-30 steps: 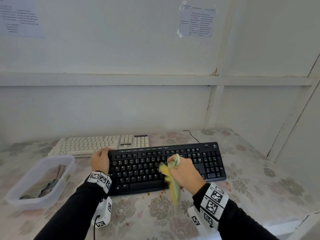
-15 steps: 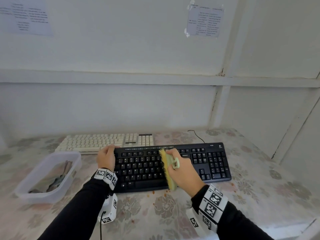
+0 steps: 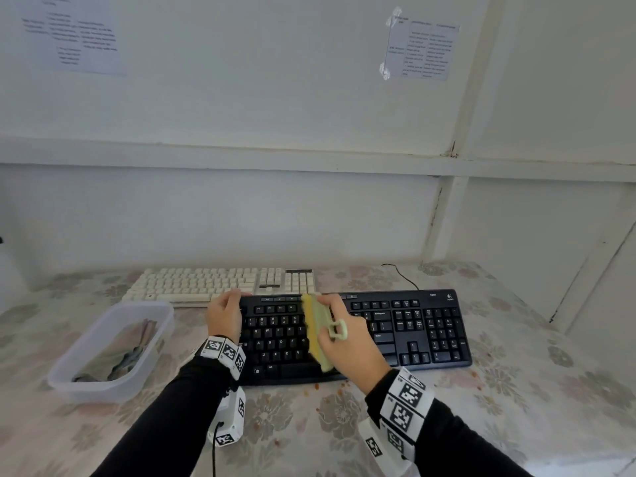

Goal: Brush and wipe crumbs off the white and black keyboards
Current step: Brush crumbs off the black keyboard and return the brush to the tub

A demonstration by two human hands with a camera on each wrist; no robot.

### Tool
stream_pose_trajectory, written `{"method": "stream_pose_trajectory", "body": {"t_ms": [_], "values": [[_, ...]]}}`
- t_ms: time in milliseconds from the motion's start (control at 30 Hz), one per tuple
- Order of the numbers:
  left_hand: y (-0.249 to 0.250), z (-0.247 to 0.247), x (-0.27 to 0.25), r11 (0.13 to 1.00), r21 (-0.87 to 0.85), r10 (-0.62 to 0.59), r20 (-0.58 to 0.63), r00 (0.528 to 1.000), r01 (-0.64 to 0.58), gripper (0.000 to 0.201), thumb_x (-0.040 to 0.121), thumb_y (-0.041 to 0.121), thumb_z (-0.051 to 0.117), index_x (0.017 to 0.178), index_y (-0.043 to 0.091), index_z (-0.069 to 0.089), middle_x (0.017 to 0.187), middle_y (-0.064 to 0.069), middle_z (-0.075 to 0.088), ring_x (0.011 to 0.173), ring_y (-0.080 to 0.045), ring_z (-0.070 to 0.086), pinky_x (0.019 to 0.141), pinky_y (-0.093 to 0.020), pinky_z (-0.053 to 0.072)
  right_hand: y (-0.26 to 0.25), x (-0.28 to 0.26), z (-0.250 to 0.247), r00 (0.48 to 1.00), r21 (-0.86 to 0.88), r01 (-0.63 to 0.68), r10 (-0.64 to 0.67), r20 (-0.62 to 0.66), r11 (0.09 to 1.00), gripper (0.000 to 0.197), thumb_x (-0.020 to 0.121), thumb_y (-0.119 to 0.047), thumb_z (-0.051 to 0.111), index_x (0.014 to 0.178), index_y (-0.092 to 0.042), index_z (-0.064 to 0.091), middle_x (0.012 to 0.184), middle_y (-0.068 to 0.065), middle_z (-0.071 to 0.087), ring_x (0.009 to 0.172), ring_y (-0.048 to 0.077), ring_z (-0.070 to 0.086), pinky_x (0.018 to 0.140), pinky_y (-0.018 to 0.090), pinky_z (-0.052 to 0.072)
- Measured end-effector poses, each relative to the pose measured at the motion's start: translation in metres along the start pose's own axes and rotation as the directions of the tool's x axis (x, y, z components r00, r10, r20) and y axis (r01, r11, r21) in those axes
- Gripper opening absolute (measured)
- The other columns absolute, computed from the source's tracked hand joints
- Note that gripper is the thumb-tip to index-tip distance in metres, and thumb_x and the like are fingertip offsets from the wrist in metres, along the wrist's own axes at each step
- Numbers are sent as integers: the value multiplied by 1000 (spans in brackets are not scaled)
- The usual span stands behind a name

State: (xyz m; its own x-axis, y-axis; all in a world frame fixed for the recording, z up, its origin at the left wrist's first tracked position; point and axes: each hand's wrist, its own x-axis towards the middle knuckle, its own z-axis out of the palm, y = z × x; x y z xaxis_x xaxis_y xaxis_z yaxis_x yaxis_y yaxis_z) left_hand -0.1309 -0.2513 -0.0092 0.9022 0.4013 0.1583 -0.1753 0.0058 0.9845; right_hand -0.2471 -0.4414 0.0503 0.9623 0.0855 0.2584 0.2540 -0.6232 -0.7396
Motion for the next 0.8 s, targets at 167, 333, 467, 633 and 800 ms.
{"method": "stream_pose_trajectory", "body": {"t_ms": [167, 333, 467, 633, 800], "values": [[-3, 0, 2, 1000, -6, -14, -2, 1000, 14, 35, 96, 13, 44, 70, 11, 67, 71, -6, 64, 72, -23, 59, 75, -31, 47, -1, 1, -5, 980, -177, -107, 134, 145, 978, 29, 86, -9, 48, 112, -21, 51, 85, 1, 56, 48, 5, 40, 42, 14, 36], [-1, -1, 1, 999, -34, -23, 11, 1000, 24, 35, 96, 12, 45, 68, 12, 66, 72, -7, 63, 71, -22, 58, 64, -26, 46, -25, 12, 3, 996, 35, 81, -80, -36, 996, 39, 91, -7, 48, 124, -27, 43, 73, -6, 57, 46, 2, 51, 43, 11, 42], [-3, -1, 3, 999, -23, -34, 14, 999, 35, 35, 95, 12, 46, 65, 15, 65, 73, -8, 64, 76, -26, 59, 75, -34, 48, -28, 18, 28, 983, 41, 181, -179, -49, 983, 41, 90, -2, 48, 126, -21, 43, 79, -7, 55, 56, 0, 49, 51, 8, 40], [-2, -1, 2, 999, -15, -40, 19, 999, 41, 34, 94, 12, 46, 66, 14, 66, 75, -9, 64, 77, -26, 58, 80, -40, 50, -25, 11, 29, 986, -86, 38, -23, 166, 996, 31, 88, -7, 46, 117, -20, 44, 65, -6, 48, 42, 1, 43, 40, 12, 33], [-4, -3, 3, 998, -21, -57, 39, 998, 58, 34, 94, 16, 46, 68, 15, 68, 75, -13, 64, 75, -28, 58, 77, -43, 50, -25, 17, 20, 975, -84, -109, 123, 186, 991, 21, 86, -12, 49, 105, -20, 50, 83, -1, 54, 53, 7, 44, 43, 12, 38]]}}
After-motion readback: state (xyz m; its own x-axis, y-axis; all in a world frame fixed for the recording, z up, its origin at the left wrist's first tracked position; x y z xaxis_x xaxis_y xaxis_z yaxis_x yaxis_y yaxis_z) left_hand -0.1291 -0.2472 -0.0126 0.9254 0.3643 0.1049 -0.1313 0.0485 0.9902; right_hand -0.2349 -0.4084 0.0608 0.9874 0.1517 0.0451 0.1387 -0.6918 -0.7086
